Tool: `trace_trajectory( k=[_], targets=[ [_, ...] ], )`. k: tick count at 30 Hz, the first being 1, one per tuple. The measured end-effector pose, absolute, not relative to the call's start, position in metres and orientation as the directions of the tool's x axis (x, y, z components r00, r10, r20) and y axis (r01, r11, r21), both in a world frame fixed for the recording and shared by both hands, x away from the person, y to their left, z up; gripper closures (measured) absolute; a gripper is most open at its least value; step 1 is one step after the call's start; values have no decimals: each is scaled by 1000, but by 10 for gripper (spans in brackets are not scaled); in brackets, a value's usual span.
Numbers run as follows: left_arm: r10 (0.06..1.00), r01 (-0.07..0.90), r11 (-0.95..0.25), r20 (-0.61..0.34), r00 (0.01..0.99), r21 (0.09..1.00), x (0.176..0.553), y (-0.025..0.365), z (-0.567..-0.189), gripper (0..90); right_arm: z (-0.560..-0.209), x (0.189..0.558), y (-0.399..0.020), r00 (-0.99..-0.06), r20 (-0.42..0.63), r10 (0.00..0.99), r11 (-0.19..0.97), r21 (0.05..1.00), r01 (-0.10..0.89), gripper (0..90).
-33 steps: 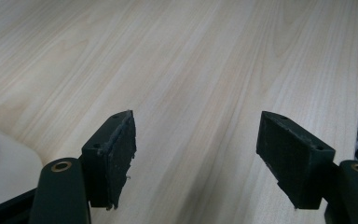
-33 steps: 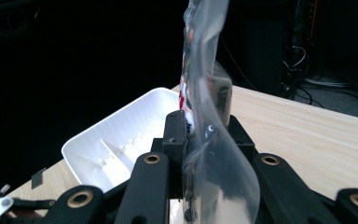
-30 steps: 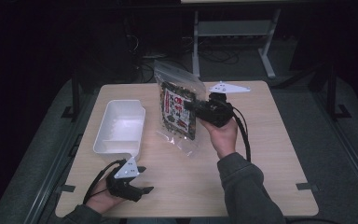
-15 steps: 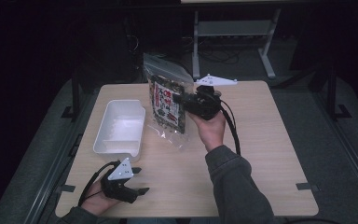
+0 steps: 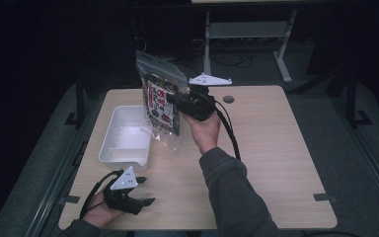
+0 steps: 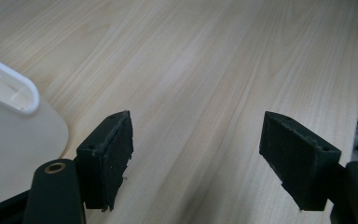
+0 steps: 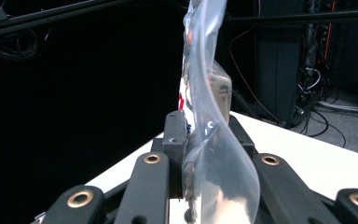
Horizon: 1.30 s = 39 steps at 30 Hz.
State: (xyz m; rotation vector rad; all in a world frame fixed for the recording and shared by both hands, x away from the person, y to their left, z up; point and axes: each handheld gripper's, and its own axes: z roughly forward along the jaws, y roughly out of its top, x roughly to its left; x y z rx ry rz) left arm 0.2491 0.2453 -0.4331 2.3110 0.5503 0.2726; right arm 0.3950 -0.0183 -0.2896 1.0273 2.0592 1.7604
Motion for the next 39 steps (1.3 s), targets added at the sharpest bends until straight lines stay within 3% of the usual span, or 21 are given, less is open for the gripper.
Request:
trace_trajectory(
  k=[39],
  targets=[
    [471,314,-645,39,881,697,243,262,-436,249,-305,425,94,-686,150,712,70,957,282,751]
  ],
)
